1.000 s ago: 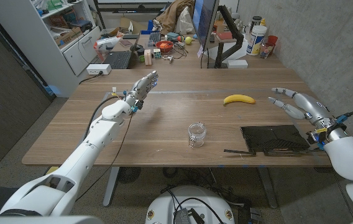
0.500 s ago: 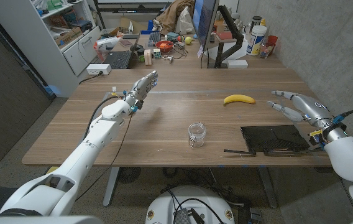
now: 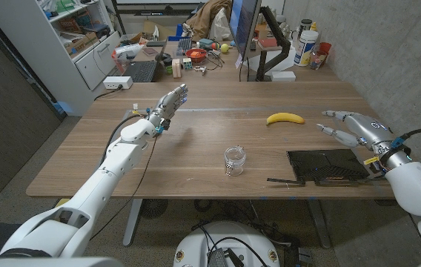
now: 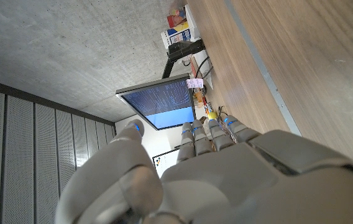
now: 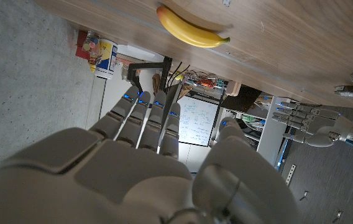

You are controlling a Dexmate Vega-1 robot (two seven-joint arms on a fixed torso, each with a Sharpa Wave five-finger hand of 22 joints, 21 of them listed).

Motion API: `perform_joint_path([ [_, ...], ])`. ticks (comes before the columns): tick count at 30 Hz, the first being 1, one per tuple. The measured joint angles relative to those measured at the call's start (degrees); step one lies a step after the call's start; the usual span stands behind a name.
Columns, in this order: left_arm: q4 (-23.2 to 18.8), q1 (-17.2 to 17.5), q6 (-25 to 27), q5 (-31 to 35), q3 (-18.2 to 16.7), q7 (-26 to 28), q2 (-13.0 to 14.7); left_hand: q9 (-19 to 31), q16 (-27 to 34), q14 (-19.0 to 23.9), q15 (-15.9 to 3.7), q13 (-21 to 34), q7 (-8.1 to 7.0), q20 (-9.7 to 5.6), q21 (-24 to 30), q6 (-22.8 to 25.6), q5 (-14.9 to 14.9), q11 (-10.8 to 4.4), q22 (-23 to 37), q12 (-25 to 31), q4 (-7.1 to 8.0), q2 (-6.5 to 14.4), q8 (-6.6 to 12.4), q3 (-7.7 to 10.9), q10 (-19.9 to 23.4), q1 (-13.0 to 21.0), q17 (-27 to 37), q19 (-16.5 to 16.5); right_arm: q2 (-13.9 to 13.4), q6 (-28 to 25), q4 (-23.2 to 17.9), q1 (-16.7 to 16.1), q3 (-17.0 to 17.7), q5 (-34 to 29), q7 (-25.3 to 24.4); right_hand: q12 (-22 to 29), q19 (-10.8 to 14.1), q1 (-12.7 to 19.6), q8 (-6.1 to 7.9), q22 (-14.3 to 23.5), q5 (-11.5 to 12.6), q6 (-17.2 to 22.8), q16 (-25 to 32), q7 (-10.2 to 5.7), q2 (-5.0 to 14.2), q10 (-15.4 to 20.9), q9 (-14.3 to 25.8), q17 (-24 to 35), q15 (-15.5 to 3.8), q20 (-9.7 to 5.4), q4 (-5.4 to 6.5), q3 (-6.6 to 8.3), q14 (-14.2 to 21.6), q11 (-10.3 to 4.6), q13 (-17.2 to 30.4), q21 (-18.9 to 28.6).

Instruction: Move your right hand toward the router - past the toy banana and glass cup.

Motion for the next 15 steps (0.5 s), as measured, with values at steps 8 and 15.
perform_joint_path([
  [8,0.3,-0.3,-0.1,0.1,0.0,-0.3,0.0,0.0,0.0,0.0,0.00,0.0,0.00,0.27,0.0,0.0,0.0,0.00,0.0,0.0,0.00,0.0,0.00,0.00,0.0,0.0,0.0,-0.3,-0.7,-0.7,-0.4,-0.7,-0.3,-1.2,0.4,0.0,0.4,0.0,0.00,0.0,0.2,0.0,0.0,0.00,0.00,0.0,0.0,0.0,-0.31,-0.42,0.00,0.00,0.3,0.01,0.0,0.0],
  [15,0.3,-0.3,-0.1,0.3,0.3,-0.3,0.0,0.0,0.0,-0.2,0.24,0.0,0.00,0.26,0.0,0.0,0.0,0.00,0.0,0.0,0.00,0.2,0.01,0.00,0.0,0.2,0.0,-0.3,-1.0,-1.2,-0.6,-1.3,-0.5,-1.6,0.7,0.0,0.4,0.0,0.00,0.0,0.4,0.2,0.0,-0.23,0.00,0.2,0.0,0.0,-0.31,-0.41,0.00,0.00,0.3,0.20,0.0,-0.2],
])
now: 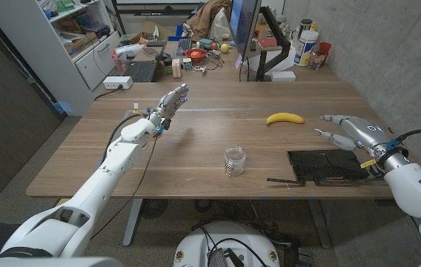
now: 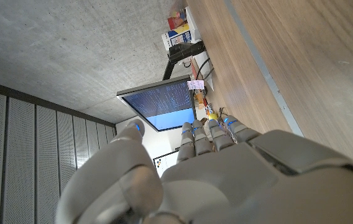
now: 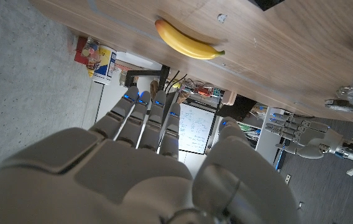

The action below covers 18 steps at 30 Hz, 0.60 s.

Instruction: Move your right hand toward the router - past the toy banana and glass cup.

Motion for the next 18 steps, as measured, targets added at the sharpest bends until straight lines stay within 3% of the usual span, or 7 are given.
perform_joint_path([
  [18,-1.6,0.4,0.6,0.5,0.2,0.7,0.4,0.0,0.0,0.0,0.00,0.0,0.00,0.32,0.0,0.0,0.0,0.00,0.0,0.0,-0.24,0.0,0.04,-0.24,0.0,0.0,0.0,-0.3,-0.6,-0.8,1.3,-0.9,-1.2,0.0,-0.2,0.0,0.0,-0.4,0.00,0.0,0.2,0.1,0.0,-0.07,0.39,0.0,0.0,0.0,0.00,0.00,0.00,0.00,0.0,0.01,0.0,-0.4],
])
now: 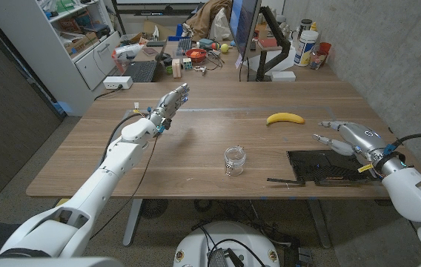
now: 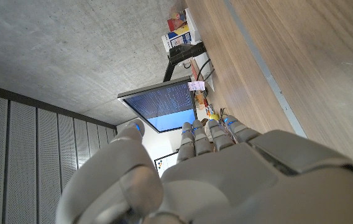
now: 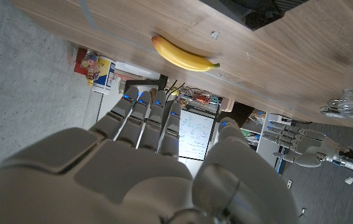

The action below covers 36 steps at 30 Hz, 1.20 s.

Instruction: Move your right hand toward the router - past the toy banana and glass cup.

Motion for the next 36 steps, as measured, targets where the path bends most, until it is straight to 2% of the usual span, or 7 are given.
perform_joint_path([
  [17,-1.1,0.5,0.4,0.2,0.2,0.4,0.3,0.0,0.0,0.0,0.00,0.0,0.00,0.00,0.0,0.0,0.0,0.00,0.0,-0.2,0.00,0.0,0.00,0.00,0.0,0.0,0.0,0.0,-1.4,-1.4,0.7,-1.1,-1.7,-1.1,-0.5,0.0,0.5,0.0,0.00,0.0,0.2,0.4,0.0,-0.35,0.00,0.6,0.0,0.0,0.31,0.10,0.00,0.00,0.3,-0.62,0.0,-0.4],
  [21,-1.5,0.8,0.5,0.2,0.2,0.6,0.4,0.0,0.0,0.0,0.00,0.0,0.00,0.00,0.0,0.0,0.0,0.00,0.0,-0.2,0.00,0.0,0.00,0.00,0.0,0.0,0.0,0.0,-1.8,-1.7,0.9,-1.2,-1.9,-1.1,-0.2,0.0,0.5,0.0,0.00,0.0,0.4,1.0,0.0,-1.03,-0.01,0.6,0.0,0.0,0.31,0.10,-0.17,-0.17,0.3,-0.62,0.0,-0.4],
  [36,-2.2,1.4,1.0,0.2,0.4,0.9,0.6,0.0,0.0,0.0,0.00,0.0,0.00,0.20,0.0,0.0,0.0,-0.24,0.0,-0.2,0.01,0.0,0.00,0.01,-0.2,0.0,0.0,-0.2,-3.2,-2.6,2.3,-1.2,-3.2,-1.0,0.2,0.0,0.5,0.0,0.00,0.0,0.7,1.7,-0.3,-1.74,-0.01,0.9,0.0,0.0,0.10,0.10,-0.24,-0.24,0.5,-0.92,0.0,-0.9],
])
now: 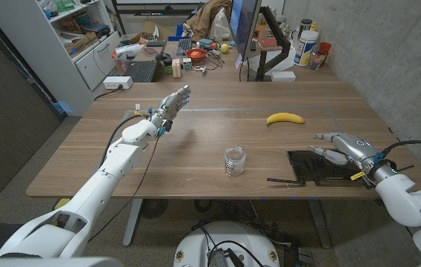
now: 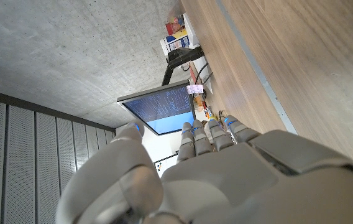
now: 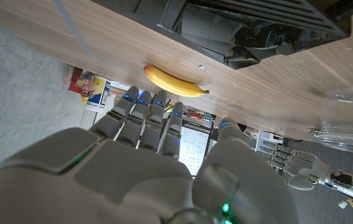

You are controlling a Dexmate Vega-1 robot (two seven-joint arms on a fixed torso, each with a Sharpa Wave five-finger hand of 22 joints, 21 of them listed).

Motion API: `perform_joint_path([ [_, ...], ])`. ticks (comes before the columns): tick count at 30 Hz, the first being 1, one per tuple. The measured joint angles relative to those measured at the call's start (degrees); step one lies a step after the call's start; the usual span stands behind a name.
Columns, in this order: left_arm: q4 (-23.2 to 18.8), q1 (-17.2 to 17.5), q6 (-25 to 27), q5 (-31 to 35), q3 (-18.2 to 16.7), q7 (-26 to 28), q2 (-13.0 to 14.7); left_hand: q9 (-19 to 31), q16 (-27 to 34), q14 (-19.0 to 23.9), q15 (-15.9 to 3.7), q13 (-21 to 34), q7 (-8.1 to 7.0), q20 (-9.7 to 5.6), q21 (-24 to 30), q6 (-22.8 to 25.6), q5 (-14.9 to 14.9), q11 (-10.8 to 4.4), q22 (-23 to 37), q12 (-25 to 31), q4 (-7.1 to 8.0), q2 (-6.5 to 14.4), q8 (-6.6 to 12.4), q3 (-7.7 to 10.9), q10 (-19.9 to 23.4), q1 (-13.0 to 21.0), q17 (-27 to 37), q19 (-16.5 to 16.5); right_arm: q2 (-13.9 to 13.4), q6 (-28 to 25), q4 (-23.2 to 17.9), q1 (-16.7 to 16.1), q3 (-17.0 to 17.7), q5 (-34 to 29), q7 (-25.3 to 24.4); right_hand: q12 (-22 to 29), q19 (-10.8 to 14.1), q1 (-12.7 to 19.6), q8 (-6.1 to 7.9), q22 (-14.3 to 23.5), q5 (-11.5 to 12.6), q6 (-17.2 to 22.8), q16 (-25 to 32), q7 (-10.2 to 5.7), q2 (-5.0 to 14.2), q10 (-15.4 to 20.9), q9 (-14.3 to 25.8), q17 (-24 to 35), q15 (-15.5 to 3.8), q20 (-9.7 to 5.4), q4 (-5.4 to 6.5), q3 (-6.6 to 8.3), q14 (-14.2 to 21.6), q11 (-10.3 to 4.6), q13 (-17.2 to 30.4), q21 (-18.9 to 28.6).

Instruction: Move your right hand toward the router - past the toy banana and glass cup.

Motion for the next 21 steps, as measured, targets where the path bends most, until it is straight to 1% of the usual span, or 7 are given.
perform_joint_path([
  [11,0.6,-0.6,0.1,0.2,0.7,-0.4,-0.2,0.0,0.0,0.0,0.00,0.0,0.00,0.00,0.0,0.0,0.0,0.01,0.0,0.0,0.00,0.0,0.00,0.00,0.0,0.0,0.0,0.0,-0.7,-1.1,0.5,-0.5,-0.8,0.1,0.0,0.0,0.0,0.0,0.00,0.0,0.0,0.3,0.0,0.31,0.00,0.0,0.0,0.0,0.00,0.00,0.00,0.00,0.0,0.00,0.0,-0.4],
  [15,1.1,-0.9,-0.1,0.4,1.0,-0.7,-0.3,0.0,0.0,0.0,0.00,0.0,0.00,0.00,0.0,0.0,0.0,0.33,0.0,0.0,0.00,0.0,0.00,0.00,-0.3,0.0,0.0,0.0,-0.9,-1.6,0.7,-0.6,-1.2,0.3,-0.1,0.0,0.0,0.0,0.00,0.0,0.0,0.3,0.0,0.31,0.00,0.0,0.0,0.0,0.00,0.01,0.00,0.00,0.0,0.00,0.0,-0.4],
  [18,1.3,-1.0,-0.5,0.5,1.1,-0.9,-0.4,0.0,0.0,0.0,0.00,0.0,0.00,0.02,0.0,0.0,0.0,0.33,0.0,0.0,0.00,0.0,0.00,0.00,-0.3,0.0,0.0,0.0,-1.1,-1.8,0.9,-0.6,-1.5,0.4,-0.2,0.0,0.3,0.0,0.00,0.0,0.0,0.3,0.0,0.31,0.00,0.0,0.0,0.0,0.02,0.29,0.00,0.00,0.0,0.00,0.0,-0.4],
  [21,1.4,-1.0,-0.7,0.5,1.1,-0.9,-0.4,0.0,0.0,0.0,0.00,0.0,0.00,0.19,0.0,0.0,0.0,0.33,0.0,0.0,0.00,0.0,0.00,0.00,-0.3,0.0,0.0,-0.2,-1.2,-1.9,1.1,-0.6,-1.9,0.4,-0.2,0.0,0.5,0.0,0.00,0.0,0.0,0.3,0.0,0.31,0.00,0.0,0.0,0.0,0.10,0.10,0.00,0.00,0.5,0.01,0.0,-0.4],
])
